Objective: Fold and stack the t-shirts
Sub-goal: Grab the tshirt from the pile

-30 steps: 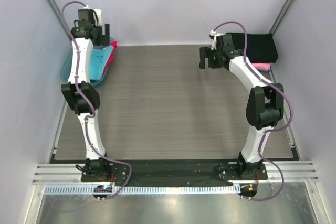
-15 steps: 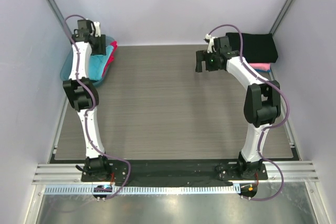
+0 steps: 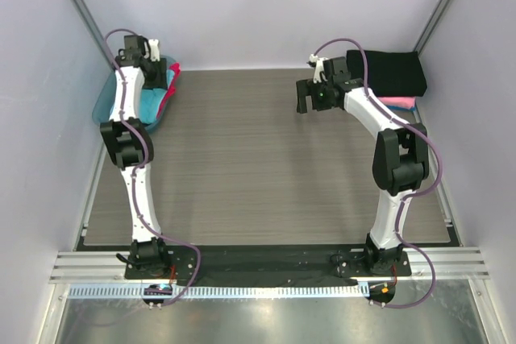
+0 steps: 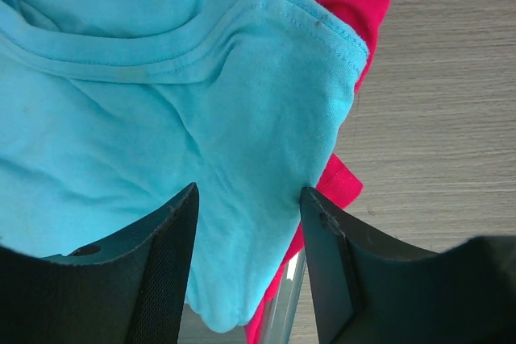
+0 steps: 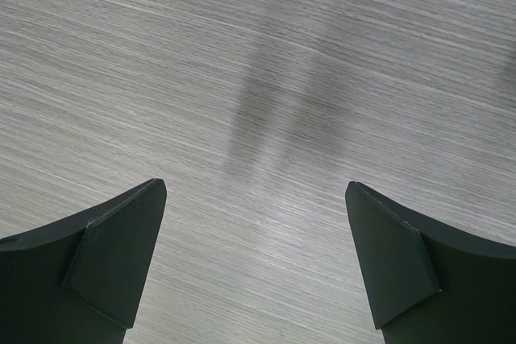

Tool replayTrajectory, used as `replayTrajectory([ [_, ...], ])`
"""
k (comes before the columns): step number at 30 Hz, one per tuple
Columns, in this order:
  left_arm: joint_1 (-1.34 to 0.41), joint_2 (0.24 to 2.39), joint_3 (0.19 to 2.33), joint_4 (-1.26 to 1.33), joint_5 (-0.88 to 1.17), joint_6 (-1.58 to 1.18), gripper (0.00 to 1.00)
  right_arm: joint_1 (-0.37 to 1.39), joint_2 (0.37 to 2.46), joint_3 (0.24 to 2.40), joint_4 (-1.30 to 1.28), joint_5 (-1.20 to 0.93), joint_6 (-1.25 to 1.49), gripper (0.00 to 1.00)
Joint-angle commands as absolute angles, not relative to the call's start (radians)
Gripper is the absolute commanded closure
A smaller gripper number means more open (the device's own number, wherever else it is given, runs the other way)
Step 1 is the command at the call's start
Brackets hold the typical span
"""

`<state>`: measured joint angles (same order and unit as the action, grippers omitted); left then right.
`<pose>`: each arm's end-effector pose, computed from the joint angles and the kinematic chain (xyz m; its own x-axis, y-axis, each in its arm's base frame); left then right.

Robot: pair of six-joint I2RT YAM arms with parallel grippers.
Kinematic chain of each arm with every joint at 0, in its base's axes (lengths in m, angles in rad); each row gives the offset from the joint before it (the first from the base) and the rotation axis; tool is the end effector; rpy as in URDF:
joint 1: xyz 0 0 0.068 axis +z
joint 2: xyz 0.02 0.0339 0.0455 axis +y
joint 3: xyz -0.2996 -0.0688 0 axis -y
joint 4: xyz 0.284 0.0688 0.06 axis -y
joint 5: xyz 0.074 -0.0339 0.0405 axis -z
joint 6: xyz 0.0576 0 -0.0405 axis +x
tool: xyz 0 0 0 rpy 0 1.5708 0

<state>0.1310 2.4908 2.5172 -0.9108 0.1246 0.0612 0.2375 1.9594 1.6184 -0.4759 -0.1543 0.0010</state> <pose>0.6194 0.0744 0.2610 -0.7686 -0.0401 -0.6384 -0.0045 0.9984 -0.0572 0.4944 0.1288 0.2569 -0.7089 -0.1706 -0.6844 -0.3340 0.9358 0.1127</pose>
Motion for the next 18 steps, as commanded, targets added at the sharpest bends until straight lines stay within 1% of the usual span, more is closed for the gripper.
replayTrajectory([
  [1, 0.126, 2.493, 2.554, -0.916, 0.15, 0.078, 0.46, 0.247, 1.967, 1.647, -0.446, -0.143, -0.026, 0.0],
  [3, 0.126, 2.497, 2.554, -0.914, 0.149, 0.078, 0.46, 0.248, 1.967, 1.644, -0.446, -0.14, -0.028, 0.0],
  [5, 0.126, 2.499, 2.554, -0.914, 0.144, 0.08, 0.51, 0.249, 1.967, 1.643, -0.448, -0.14, -0.029, 0.0],
  [7, 0.126, 2.499, 2.554, -0.913, 0.138, 0.078, 0.56, 0.25, 1.967, 1.643, -0.448, -0.14, -0.031, 0.0],
  [8, 0.124, 2.499, 2.554, -0.913, 0.14, 0.08, 0.61, 0.25, 1.967, 1.643, -0.446, -0.141, -0.031, 0.0],
  [10, 0.126, 2.5, 2.554, -0.911, 0.138, 0.08, 0.69, 0.25, 1.967, 1.64, -0.448, -0.138, -0.032, 0.0],
  [12, 0.126, 2.505, 2.554, -0.913, 0.141, 0.081, 0.7, 0.25, 1.97, 1.64, -0.446, -0.14, -0.034, 0.0],
  [18, 0.12, 2.513, 2.551, -0.919, 0.155, 0.084, 0.67, 0.252, 1.973, 1.644, -0.445, -0.138, -0.04, 0.0],
])
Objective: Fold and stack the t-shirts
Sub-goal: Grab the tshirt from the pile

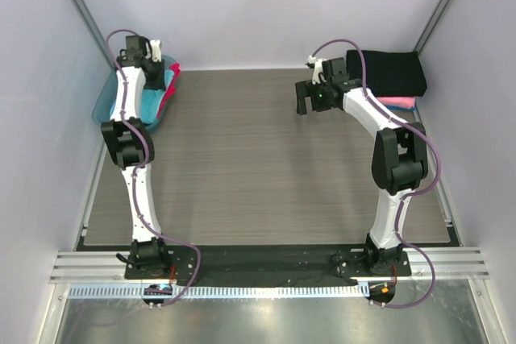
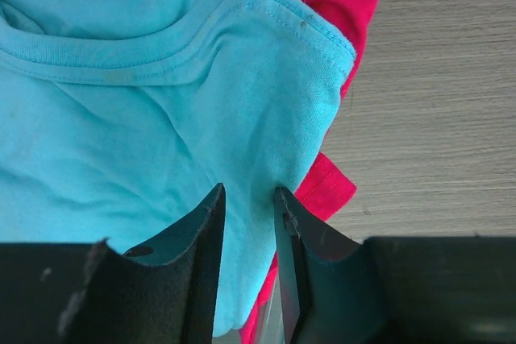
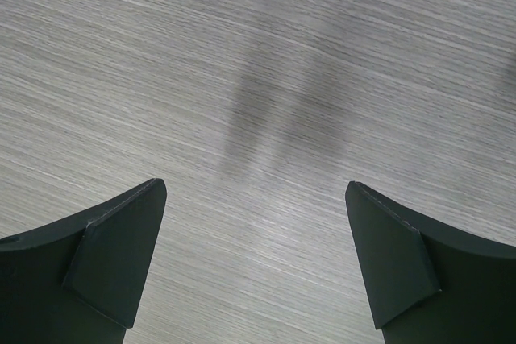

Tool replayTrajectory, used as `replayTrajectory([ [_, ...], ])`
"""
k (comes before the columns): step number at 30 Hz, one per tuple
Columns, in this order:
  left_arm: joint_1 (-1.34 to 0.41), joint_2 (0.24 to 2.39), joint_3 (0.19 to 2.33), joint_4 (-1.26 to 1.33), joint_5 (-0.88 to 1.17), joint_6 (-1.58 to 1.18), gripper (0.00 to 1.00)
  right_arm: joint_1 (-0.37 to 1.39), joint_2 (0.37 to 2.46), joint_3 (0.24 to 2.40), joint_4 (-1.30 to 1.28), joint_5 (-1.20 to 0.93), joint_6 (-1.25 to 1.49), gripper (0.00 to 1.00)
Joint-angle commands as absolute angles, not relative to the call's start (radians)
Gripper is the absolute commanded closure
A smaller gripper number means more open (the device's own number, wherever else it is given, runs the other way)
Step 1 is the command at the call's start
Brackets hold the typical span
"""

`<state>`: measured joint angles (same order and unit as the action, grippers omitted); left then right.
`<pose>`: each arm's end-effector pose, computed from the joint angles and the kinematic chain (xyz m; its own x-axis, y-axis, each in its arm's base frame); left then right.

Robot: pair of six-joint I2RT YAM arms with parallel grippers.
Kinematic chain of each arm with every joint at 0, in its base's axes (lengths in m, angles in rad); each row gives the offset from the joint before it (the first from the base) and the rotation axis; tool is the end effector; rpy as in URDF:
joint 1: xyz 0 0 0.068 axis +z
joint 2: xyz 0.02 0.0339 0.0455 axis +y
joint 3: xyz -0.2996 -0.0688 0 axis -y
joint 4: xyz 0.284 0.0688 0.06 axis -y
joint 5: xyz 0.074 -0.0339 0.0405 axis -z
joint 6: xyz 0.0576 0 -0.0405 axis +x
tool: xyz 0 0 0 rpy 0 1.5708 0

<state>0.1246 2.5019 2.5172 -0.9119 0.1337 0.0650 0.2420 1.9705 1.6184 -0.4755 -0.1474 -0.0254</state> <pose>0.6214 0.0701 0.2543 -0.7762 -0.0323 -0.6297 0.0098 0.9979 -0.0634 0.4955 0.1310 0.2514 -0.7062 -0.2002 -0.6792 -0.3516 0.9317 0.0909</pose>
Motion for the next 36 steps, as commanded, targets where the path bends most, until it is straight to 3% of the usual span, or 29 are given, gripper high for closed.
replayTrajectory([
  [1, 0.12, 2.514, 2.549, -0.919, 0.159, 0.086, 0.67, 0.252, 1.974, 1.644, -0.445, -0.138, -0.04, 0.0],
  [6, 0.118, 2.531, 2.543, -0.928, 0.192, 0.087, 0.71, 0.255, 1.971, 1.646, -0.445, -0.133, -0.046, 0.0],
  [9, 0.12, 2.537, 2.549, -0.925, 0.207, 0.089, 0.8, 0.258, 1.967, 1.644, -0.443, -0.129, -0.051, 0.0],
  [12, 0.124, 2.534, 2.557, -0.919, 0.209, 0.081, 1.0, 0.261, 1.964, 1.643, -0.443, -0.12, -0.058, 0.0],
  [22, 0.158, 2.306, 2.568, -0.871, 0.167, 0.08, 1.0, 0.296, 1.957, 1.713, -0.42, -0.005, -0.149, 0.0],
  [29, 0.152, 2.123, 2.566, -0.831, 0.124, 0.11, 1.0, 0.295, 2.023, 1.885, -0.457, -0.103, -0.155, 0.02],
  [36, 0.089, 1.947, 2.501, -0.735, 0.273, 0.182, 1.0, 0.272, 2.121, 2.017, -0.491, -0.091, -0.061, 0.03],
])
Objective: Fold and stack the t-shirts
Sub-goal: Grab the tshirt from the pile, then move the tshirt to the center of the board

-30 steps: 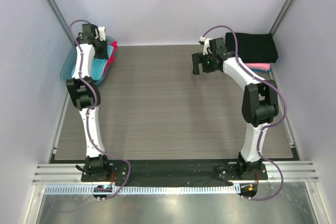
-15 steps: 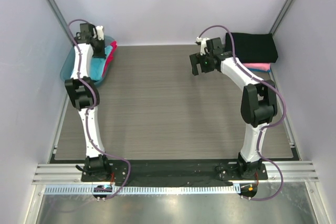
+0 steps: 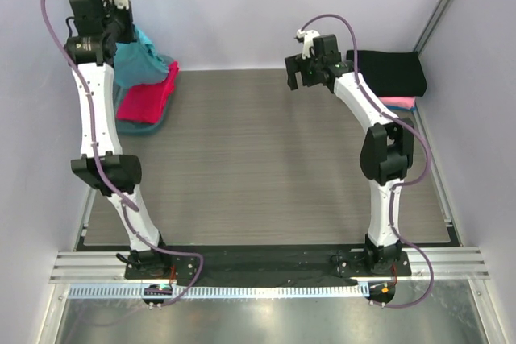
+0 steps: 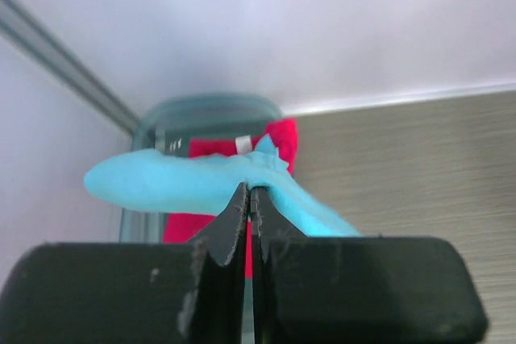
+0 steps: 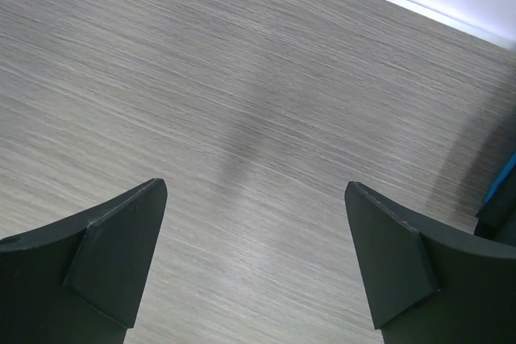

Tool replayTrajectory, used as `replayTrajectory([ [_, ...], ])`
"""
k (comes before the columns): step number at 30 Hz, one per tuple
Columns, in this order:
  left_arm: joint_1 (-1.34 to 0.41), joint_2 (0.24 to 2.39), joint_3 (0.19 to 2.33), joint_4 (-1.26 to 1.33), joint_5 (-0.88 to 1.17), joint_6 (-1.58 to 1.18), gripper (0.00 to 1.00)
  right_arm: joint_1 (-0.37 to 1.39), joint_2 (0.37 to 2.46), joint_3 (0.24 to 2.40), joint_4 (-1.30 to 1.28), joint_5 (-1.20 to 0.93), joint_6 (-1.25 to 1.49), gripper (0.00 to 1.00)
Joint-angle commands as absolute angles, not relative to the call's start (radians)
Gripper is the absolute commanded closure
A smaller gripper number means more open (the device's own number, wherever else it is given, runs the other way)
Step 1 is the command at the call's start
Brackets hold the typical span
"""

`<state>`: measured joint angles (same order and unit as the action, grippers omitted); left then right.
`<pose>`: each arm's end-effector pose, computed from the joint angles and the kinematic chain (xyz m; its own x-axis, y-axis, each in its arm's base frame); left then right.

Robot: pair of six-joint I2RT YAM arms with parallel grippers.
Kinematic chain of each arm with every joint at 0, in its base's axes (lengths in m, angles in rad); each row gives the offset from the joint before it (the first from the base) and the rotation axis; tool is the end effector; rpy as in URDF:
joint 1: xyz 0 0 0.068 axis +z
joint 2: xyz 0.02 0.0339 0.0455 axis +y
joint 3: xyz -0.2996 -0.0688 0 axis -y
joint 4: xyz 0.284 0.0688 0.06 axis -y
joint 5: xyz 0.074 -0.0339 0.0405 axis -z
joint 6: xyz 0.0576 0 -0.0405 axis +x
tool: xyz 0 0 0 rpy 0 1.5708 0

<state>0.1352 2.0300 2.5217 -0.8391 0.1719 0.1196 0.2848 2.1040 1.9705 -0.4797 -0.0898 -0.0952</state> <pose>0.4945 0.0573 0.5245 -0.3318 0.0735 -0.9405 0.0666 0.9963 0.0544 0.5448 0.1649 0.3176 -0.5165 -0.2499 -0.8190 -0.4011 0.9156 -0.0264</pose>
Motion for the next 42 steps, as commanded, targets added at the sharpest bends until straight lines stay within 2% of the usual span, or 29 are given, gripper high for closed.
replayTrajectory([
  [1, 0.049, 1.904, 2.482, -0.72, 0.272, 0.192, 1.0, 0.27, 2.126, 2.02, -0.489, -0.08, -0.078, 0.0],
  [5, -0.076, 1.836, 2.454, -0.675, 0.267, 0.247, 1.0, 0.252, 2.117, 2.033, -0.488, -0.069, -0.091, 0.0],
  [10, -0.224, 1.828, 2.536, -0.624, 0.247, 0.273, 1.0, 0.206, 2.089, 2.011, -0.485, -0.077, -0.115, 0.0],
  [16, -0.319, 1.821, 2.498, -0.586, 0.252, 0.29, 1.0, 0.135, 2.023, 1.951, -0.486, -0.12, -0.12, 0.0],
  [22, -0.324, 1.807, 2.168, -0.586, 0.395, 0.14, 0.99, 0.069, 1.935, 1.819, -0.485, -0.109, -0.13, 0.0],
  [26, -0.325, 1.825, 1.804, -0.597, 0.477, 0.089, 0.97, 0.055, 1.882, 1.723, -0.485, -0.12, -0.155, 0.0],
  [30, -0.325, 1.899, 1.672, -0.698, 0.46, 0.074, 0.78, 0.055, 1.858, 1.695, -0.488, -0.202, -0.207, 0.03],
  [34, -0.322, 1.895, 1.608, -0.694, 0.324, 0.049, 0.76, 0.095, 1.858, 1.686, -0.511, -0.457, -0.342, 0.09],
  [37, -0.321, 1.844, 1.583, -0.68, 0.244, 0.049, 0.71, 0.188, 1.908, 1.701, -0.56, -0.465, -0.506, 0.13],
  [39, -0.319, 1.818, 1.569, -0.695, 0.203, 0.049, 0.65, 0.224, 1.945, 1.689, -0.56, -0.485, -0.617, 0.19],
  [42, -0.304, 1.778, 1.523, -0.718, 0.189, 0.04, 0.63, 0.291, 1.997, 1.7, -0.529, -0.489, -0.687, 0.25],
])
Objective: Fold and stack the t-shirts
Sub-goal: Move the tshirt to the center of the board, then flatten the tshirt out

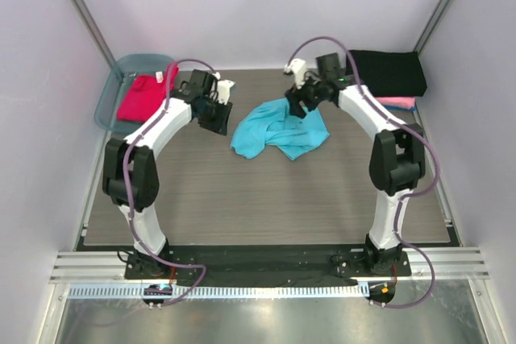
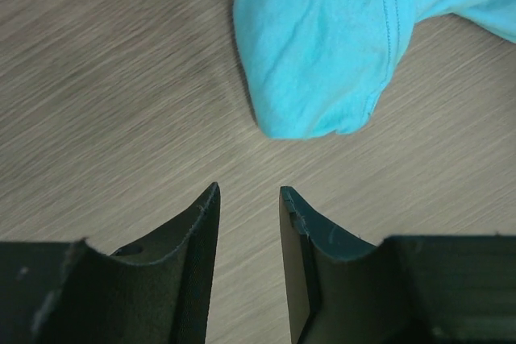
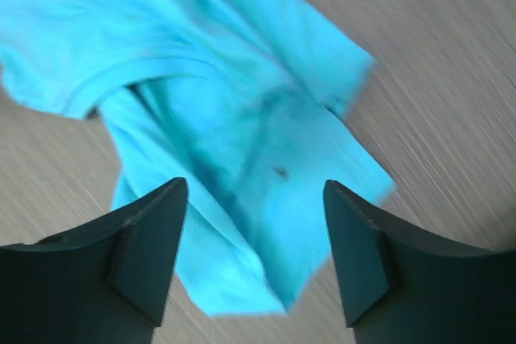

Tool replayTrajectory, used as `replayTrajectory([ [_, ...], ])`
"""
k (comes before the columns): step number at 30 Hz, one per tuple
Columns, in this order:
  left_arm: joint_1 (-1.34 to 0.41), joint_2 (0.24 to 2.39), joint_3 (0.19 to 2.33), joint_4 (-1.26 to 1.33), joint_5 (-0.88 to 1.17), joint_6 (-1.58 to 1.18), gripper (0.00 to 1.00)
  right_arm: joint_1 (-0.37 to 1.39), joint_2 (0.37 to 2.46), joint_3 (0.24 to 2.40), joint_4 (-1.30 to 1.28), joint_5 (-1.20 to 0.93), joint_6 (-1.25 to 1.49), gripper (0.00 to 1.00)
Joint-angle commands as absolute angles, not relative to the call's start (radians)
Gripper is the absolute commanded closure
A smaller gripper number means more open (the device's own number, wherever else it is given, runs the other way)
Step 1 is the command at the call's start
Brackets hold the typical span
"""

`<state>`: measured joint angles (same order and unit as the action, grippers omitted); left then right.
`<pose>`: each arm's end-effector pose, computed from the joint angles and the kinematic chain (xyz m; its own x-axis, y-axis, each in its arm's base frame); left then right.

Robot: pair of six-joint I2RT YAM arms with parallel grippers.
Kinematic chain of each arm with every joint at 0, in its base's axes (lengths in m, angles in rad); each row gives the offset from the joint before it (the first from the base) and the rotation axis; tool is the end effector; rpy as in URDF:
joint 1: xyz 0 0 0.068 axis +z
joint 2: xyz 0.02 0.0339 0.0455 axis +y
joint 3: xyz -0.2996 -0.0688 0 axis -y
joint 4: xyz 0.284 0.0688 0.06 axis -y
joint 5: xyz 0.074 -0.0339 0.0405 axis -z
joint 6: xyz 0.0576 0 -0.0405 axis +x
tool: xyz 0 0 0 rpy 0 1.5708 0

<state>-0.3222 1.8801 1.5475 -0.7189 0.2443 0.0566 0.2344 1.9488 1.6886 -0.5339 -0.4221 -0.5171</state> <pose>0.4354 -0.1600 0.2501 -0.7984 0.3244 -0.5074 0.4670 0.8654 -0.1816 0.4897 0.1412 0.2866 -0.3602 -0.5497 -0.7537 -0.7699 0.6314 -0.0925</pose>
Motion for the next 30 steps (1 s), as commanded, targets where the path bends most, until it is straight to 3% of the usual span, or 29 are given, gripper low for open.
replayTrajectory([
  [1, -0.296, 1.766, 1.508, -0.719, 0.193, 0.034, 0.63, 0.302, 2.034, 1.709, -0.513, -0.494, -0.698, 0.29],
  [17, -0.123, 1.658, 1.356, -0.7, 0.276, -0.032, 0.62, 0.476, 2.164, 1.778, -0.48, -0.491, -0.876, 0.46],
  [30, -0.114, 1.667, 1.338, -0.664, 0.302, -0.063, 0.61, 0.482, 2.243, 1.839, -0.482, -0.426, -0.862, 0.71],
])
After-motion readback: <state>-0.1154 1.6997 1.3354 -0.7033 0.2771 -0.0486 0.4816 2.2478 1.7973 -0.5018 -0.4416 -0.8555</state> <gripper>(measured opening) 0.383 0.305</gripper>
